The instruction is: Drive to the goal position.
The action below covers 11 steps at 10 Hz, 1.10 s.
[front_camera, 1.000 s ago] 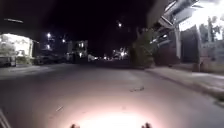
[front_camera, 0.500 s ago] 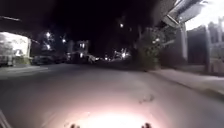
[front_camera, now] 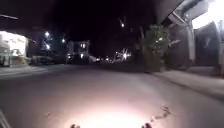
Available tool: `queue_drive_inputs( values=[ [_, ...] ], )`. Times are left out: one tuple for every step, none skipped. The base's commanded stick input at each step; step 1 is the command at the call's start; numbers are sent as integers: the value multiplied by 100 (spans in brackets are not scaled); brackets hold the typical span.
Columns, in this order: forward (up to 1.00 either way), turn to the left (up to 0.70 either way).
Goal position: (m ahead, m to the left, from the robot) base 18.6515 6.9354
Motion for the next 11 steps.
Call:
queue_drive_inputs(
  values=[
    [85,0],
    [85,0],
    [85,0],
    [85,0],
    [85,0],
    [85,0],
    [85,0],
    [85,0],
    [85,0],
    [85,0],
    [85,0]
  ],
)
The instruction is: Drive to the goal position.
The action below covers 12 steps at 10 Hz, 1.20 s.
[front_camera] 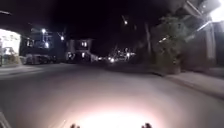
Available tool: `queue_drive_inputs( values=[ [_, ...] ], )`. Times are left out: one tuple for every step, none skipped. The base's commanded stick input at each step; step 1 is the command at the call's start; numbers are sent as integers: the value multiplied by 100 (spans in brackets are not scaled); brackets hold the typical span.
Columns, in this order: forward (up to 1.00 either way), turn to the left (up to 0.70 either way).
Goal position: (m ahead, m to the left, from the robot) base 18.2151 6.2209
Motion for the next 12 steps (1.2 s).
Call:
queue_drive_inputs(
  values=[
    [85,0],
    [85,0],
    [85,0],
    [85,0],
    [85,0],
    [85,0],
    [85,0],
    [85,0],
    [85,0],
    [85,-2],
    [85,-7],
    [85,-31]
  ],
)
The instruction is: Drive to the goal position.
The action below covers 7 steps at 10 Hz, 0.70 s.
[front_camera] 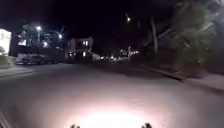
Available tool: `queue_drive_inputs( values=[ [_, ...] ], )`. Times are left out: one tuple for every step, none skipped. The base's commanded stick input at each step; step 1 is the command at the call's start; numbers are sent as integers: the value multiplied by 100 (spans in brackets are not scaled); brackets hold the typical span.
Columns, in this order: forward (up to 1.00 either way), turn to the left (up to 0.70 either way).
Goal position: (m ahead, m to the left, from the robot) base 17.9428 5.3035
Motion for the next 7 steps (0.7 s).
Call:
queue_drive_inputs(
  values=[
    [85,-34],
    [85,-34],
    [85,-31],
    [85,0],
    [85,0],
    [85,0],
    [85,0]
  ],
)
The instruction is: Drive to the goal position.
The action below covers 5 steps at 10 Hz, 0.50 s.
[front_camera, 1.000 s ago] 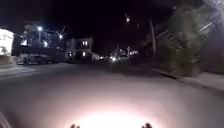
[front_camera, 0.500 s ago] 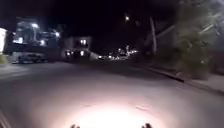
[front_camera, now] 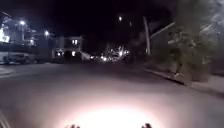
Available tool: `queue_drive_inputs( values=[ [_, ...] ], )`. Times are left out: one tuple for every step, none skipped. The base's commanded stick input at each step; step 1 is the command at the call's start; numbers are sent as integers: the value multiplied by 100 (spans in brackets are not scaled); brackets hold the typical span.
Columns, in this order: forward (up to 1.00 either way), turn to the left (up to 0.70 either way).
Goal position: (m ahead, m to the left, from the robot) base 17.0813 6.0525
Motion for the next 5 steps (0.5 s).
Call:
queue_drive_inputs(
  values=[
    [85,0],
    [85,0],
    [85,0],
    [85,0],
    [85,0]
  ],
)
